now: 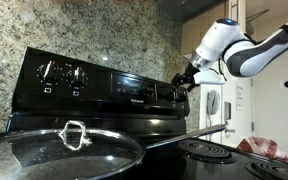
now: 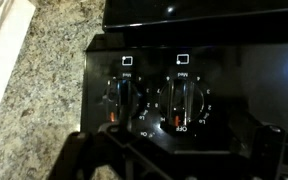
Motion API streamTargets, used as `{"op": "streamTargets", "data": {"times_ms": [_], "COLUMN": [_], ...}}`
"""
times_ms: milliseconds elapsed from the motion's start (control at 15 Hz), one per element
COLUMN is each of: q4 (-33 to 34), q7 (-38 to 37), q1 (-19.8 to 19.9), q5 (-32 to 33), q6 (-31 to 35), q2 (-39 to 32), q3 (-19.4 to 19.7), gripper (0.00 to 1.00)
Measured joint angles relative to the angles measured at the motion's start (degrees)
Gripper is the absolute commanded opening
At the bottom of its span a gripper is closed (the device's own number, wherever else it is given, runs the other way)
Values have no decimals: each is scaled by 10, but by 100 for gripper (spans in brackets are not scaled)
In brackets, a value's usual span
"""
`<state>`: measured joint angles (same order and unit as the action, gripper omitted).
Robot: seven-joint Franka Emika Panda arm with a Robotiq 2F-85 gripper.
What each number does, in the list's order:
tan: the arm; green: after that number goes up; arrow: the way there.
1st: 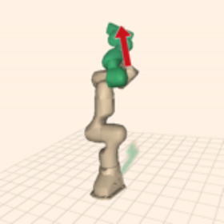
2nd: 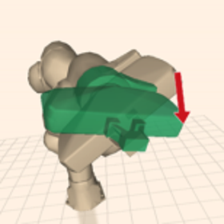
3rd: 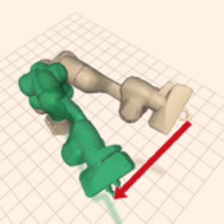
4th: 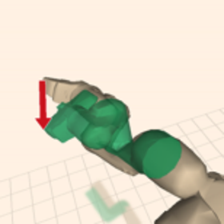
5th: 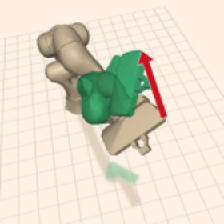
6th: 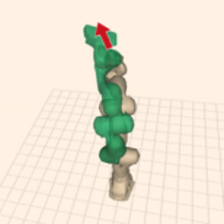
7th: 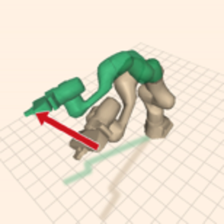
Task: Tilt the second knob to the right
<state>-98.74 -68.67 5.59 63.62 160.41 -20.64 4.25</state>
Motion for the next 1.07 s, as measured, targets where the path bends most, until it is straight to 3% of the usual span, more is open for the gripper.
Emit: {"op": "streamTargets", "data": {"times_ms": [400, 933, 1067], "q4": [62, 64, 64], "q7": [-24, -24, -17], "q1": [14, 15, 16], "q5": [-1, -4, -30], "q6": [83, 84, 63], "q2": [-70, -78, -80], "q3": [13, 13, 9], "gripper": [100, 100, 100]}}
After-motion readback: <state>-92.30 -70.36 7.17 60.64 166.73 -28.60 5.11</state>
